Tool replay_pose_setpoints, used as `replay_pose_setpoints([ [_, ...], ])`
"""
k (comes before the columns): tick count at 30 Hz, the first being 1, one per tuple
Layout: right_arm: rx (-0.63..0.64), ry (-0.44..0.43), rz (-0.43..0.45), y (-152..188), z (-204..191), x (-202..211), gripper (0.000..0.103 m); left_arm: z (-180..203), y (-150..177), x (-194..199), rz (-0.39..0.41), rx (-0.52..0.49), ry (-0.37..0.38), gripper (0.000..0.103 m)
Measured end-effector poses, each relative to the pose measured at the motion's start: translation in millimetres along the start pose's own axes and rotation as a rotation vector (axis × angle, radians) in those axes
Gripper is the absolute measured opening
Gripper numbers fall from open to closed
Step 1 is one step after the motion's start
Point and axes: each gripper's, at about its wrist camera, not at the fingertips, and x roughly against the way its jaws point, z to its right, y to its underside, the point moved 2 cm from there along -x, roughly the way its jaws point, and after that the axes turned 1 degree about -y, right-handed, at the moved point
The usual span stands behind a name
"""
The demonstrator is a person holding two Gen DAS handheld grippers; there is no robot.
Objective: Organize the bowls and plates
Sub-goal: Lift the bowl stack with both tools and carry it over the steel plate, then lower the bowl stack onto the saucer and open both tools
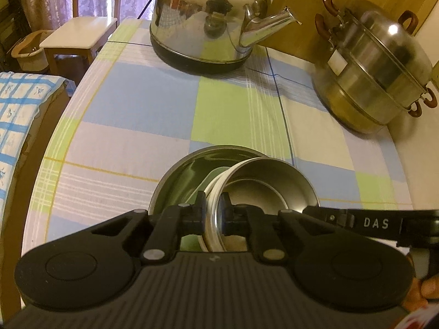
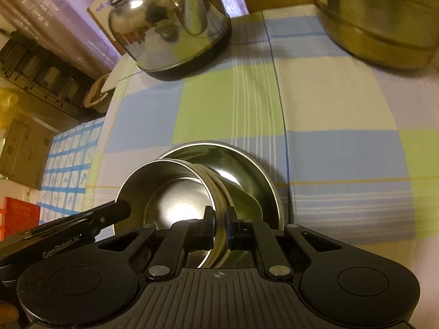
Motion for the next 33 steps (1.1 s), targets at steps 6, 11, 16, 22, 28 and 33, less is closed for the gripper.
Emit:
replay_pose_setpoints([
  [6, -0.044, 0.02, 0.005, 2.4, -1.1, 2.2, 0.008, 3.5, -3.3, -2.9, 0.0, -0.032, -0.008, 0.009],
  [11, -0.003, 0.048, 0.025, 4.4, -7.2, 1.9, 0.008, 2.6, -2.7, -3.2, -0.006, -0.019, -0.007, 0.011],
  [16, 0.046, 0.071, 0.044, 5.0, -12.1, 3.3, 0.008, 0.7, 4.9, 2.9, 0.005, -0.014, -0.019, 0.02],
  [22, 0.068, 0.07, 0.054, 9.0, -13.4, 3.5, 0.009, 3.0, 14.3, 9.2, 0.012, -0.038, -0.02, 0.018],
  [28, 0.033, 0.068, 0.064, 11.9, -13.1, 4.1, 0.008, 6.5, 15.8, 8.0, 0.023, -0.067, -0.028, 0.009],
  [33, 0.009, 0.07, 0.07, 14.5, -10.2, 4.1, 0.008, 8.6, 15.8, 8.8, 0.031, -0.084, -0.029, 0.009],
])
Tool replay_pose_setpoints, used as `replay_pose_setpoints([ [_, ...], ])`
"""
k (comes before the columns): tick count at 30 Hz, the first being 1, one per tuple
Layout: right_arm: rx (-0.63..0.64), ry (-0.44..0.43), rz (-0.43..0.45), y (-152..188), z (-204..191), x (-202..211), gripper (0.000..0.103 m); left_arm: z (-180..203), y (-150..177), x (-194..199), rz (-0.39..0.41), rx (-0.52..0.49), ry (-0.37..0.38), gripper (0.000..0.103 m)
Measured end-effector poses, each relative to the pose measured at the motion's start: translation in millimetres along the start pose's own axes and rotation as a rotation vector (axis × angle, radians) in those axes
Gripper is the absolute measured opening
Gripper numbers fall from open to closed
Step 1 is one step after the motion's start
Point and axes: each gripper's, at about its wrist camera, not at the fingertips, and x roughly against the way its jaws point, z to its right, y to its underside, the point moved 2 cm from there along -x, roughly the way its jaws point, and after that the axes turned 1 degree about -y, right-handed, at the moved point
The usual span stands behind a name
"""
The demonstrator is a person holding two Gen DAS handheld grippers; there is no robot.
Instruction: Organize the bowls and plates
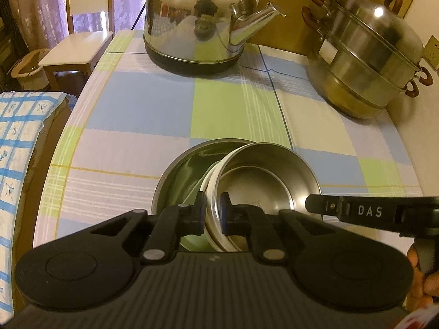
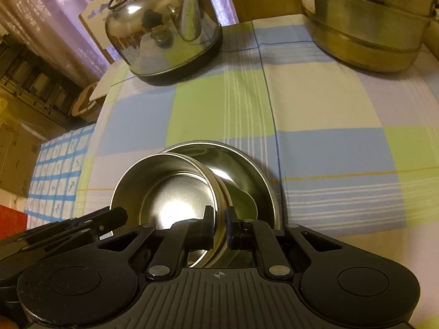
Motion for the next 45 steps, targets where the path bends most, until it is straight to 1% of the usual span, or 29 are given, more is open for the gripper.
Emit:
replay_pose_setpoints([
  [4, 0.016, 0.002, 0.026, 1.3, -3.4, 1.7, 0.009, -2.2, 2.4, -3.1, -0.017, 0.015, 0.004, 0.01],
  [6, 0.023, 0.008, 0.034, 1.0, -4.0, 2.6, 0.009, -2.7, 4.2, -0.2, -0.005, 0.016, 0.002, 0.016],
  [7, 0.031, 0.009, 0.04, 1.6, -4.5, 4.0, 0.011, -2.7, 5.0, 2.8, 0.006, 0.015, 0.003, 0.018],
  [9, 0.043, 0.001, 0.061, 3.4, -4.4, 9.8, 0.021, -3.0, 5.6, 10.4, 0.029, 0.021, 0.006, 0.03],
  [11, 0.057, -0.015, 0.097, 6.1, -3.4, 19.9, 0.048, -1.8, 6.6, 22.1, 0.06, 0.019, 0.007, 0.034],
  [13, 0.086, -0.028, 0.151, 11.0, -2.3, 34.8, 0.058, 0.9, 8.6, 35.2, 0.091, 0.013, 0.005, 0.04],
  [15, 0.12, -0.041, 0.189, 17.6, -0.8, 48.8, 0.061, 5.9, 13.1, 51.5, 0.123, -0.001, -0.006, 0.048],
  [16, 0.13, -0.052, 0.201, 22.0, 1.2, 55.8, 0.063, 8.4, 16.1, 59.1, 0.136, -0.008, -0.015, 0.051],
  [18, 0.134, -0.073, 0.212, 31.5, 7.2, 67.9, 0.064, 14.5, 24.9, 75.8, 0.164, -0.022, -0.025, 0.063],
  [19, 0.137, -0.077, 0.216, 37.3, 10.8, 74.1, 0.064, 18.3, 30.7, 84.0, 0.174, -0.027, -0.027, 0.064],
  [22, 0.157, -0.064, 0.236, 55.7, 21.8, 91.8, 0.064, 29.5, 48.2, 101.0, 0.181, -0.034, -0.029, 0.064],
  [24, 0.17, -0.06, 0.237, 70.1, 30.3, 103.9, 0.065, 40.4, 63.1, 110.8, 0.171, -0.038, -0.024, 0.064],
  [27, 0.189, -0.039, 0.215, 93.0, 44.6, 120.0, 0.065, 56.2, 87.9, 124.6, 0.156, -0.035, -0.019, 0.067],
  [32, 0.175, -0.046, 0.17, 129.3, 71.3, 142.4, 0.065, 87.2, 127.5, 141.4, 0.128, -0.036, -0.006, 0.067],
  [35, 0.174, -0.04, 0.163, 151.3, 86.2, 157.6, 0.065, 106.3, 149.6, 151.9, 0.11, -0.028, 0.004, 0.067],
  [40, 0.17, -0.042, 0.163, 180.3, 107.0, 182.1, 0.065, 132.9, 180.0, 167.9, 0.102, -0.03, 0.004, 0.067],
  [45, 0.17, -0.049, 0.168, 202.8, 125.7, 205.0, 0.065, 150.9, 203.9, 180.8, 0.1, -0.033, 0.004, 0.068],
])
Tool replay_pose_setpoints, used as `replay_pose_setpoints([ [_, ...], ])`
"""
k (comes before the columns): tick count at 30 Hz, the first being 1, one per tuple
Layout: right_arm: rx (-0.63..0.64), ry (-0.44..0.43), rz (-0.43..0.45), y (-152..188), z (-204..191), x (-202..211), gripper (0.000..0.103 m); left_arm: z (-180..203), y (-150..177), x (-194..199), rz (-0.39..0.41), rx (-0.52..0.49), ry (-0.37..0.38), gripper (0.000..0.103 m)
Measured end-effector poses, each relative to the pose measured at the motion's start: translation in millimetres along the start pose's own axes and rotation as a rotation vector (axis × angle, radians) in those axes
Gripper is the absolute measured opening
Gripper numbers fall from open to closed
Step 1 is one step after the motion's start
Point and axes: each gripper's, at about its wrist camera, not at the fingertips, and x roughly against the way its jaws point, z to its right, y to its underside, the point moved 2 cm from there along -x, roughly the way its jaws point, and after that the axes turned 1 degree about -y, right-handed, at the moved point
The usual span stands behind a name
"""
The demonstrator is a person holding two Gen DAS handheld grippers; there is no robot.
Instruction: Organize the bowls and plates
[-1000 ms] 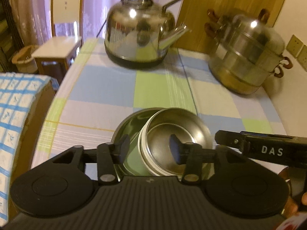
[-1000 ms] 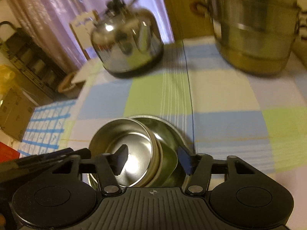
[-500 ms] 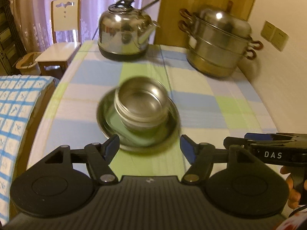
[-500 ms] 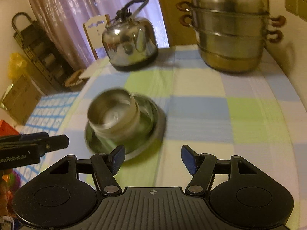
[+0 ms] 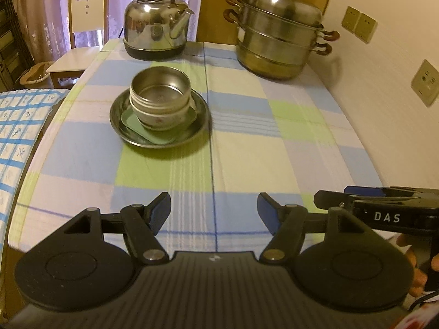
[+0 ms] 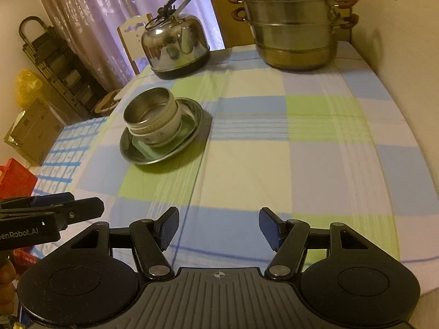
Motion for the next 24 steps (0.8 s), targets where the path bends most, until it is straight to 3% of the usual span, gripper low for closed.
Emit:
replay_pose_setpoints([
  [9, 0.006, -0.001, 0.01, 26.6, 12.0, 33.8, 0.065, 28.7, 27.4, 13.2, -0.002, -0.025, 0.018, 0.068],
  [24, 0.014, -0.003, -0.002, 40.1, 19.5, 44.9, 0.065, 46.9, 39.6, 18.9, 0.007, -0.041, 0.022, 0.067],
])
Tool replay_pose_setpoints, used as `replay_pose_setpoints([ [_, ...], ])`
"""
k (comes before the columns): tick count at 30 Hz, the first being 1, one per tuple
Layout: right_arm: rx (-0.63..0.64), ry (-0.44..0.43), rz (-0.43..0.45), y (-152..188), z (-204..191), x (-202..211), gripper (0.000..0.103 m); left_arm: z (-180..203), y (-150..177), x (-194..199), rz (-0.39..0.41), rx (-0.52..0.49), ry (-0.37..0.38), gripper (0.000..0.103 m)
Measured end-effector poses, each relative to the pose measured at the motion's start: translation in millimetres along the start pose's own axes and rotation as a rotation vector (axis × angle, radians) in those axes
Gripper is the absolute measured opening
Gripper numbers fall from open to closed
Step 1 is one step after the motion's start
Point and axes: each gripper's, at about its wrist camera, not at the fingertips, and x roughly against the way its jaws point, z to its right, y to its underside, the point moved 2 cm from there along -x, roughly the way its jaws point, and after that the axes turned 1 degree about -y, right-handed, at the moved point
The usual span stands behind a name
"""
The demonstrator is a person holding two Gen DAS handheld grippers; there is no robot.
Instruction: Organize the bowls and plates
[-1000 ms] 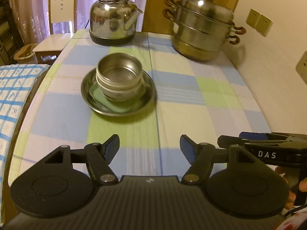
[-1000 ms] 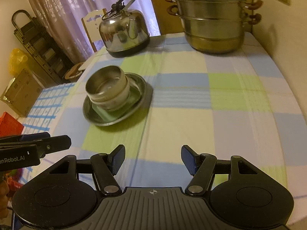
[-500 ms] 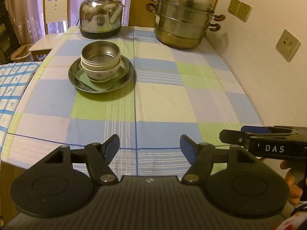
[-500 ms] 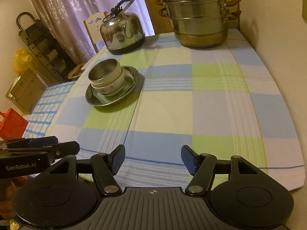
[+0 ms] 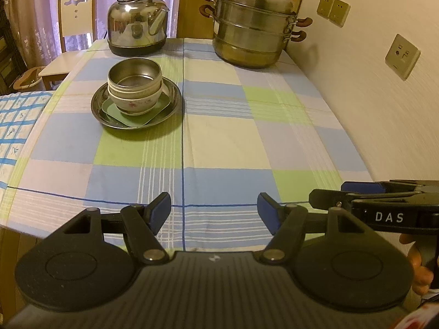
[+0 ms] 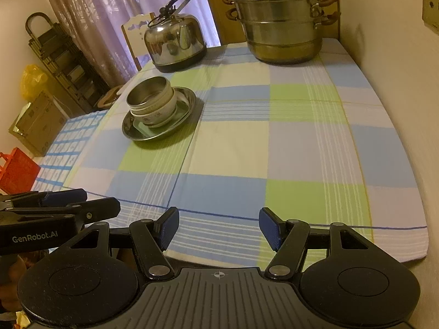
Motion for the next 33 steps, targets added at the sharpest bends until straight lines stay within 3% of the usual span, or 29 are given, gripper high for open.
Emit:
replay_pose_setpoints([
  [33, -0.008, -0.001, 0.0, -1.8, 7.0, 0.2, 0.065, 3.4, -5.2, -5.7, -0.006, -0.013, 0.003, 0.067],
])
